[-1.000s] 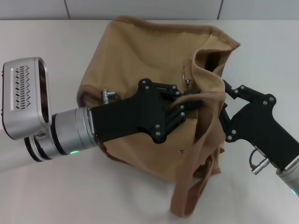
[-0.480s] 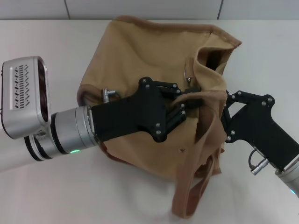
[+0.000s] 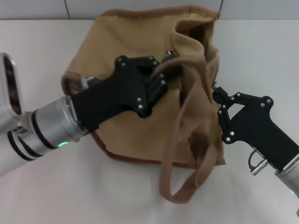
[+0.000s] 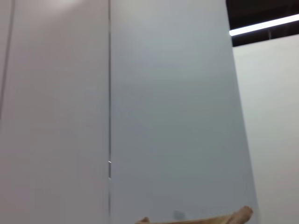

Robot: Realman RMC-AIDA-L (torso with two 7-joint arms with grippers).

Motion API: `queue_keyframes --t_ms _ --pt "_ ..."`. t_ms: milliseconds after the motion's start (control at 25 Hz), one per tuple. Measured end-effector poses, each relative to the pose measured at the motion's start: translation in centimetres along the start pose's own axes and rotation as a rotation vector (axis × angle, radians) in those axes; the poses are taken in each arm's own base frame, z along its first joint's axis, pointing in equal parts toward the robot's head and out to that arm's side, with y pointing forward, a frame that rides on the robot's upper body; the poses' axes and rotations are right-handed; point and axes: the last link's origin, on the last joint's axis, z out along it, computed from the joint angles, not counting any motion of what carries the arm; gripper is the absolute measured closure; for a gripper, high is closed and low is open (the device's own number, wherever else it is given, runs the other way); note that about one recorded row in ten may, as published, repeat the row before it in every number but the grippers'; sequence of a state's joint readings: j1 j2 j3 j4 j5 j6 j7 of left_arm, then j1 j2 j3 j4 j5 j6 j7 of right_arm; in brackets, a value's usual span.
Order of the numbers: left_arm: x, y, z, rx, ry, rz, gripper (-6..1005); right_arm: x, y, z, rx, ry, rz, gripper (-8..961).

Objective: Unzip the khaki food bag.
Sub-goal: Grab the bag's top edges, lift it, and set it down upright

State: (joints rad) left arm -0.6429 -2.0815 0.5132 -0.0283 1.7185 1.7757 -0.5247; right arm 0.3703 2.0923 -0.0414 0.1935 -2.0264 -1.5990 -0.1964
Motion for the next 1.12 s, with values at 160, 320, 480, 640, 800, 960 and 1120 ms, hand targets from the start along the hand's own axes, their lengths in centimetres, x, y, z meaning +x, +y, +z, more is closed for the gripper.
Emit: queue_keyframes --t_ms 160,320,480,640,800,960,1120 --pt "0.5 -0.3 -1.0 0.08 0.053 0.003 883 0.1 0.0 -0.1 -0.001 0.01 0.0 949" --pt "1.0 -0.6 -2.0 0.168 0.106 0.004 883 0.2 0.0 -0.1 -0.001 0.017 -0.001 949" --pt "1.3 -0.9 -3.3 0.275 0.158 0.005 882 0.3 0.0 -0.1 0.0 0.024 -0.003 949" --pt "1.5 -1.2 -4.5 0.374 0.192 0.005 882 0.4 -0.1 -0.1 0.005 0.029 -0.003 949" --pt "1.6 -1.4 -5.2 0.43 0.21 0.007 881 0.5 -0.1 -0.2 0.008 0.032 -0.004 949" --pt "1.7 -1.5 -6.1 0.492 0.234 -0.001 880 0.5 -0.1 -0.3 0.01 0.035 -0.004 948" --pt "1.6 -1.5 -6.1 0.489 0.228 -0.003 880 0.5 -0.1 -0.3 0.011 0.036 -0.004 948"
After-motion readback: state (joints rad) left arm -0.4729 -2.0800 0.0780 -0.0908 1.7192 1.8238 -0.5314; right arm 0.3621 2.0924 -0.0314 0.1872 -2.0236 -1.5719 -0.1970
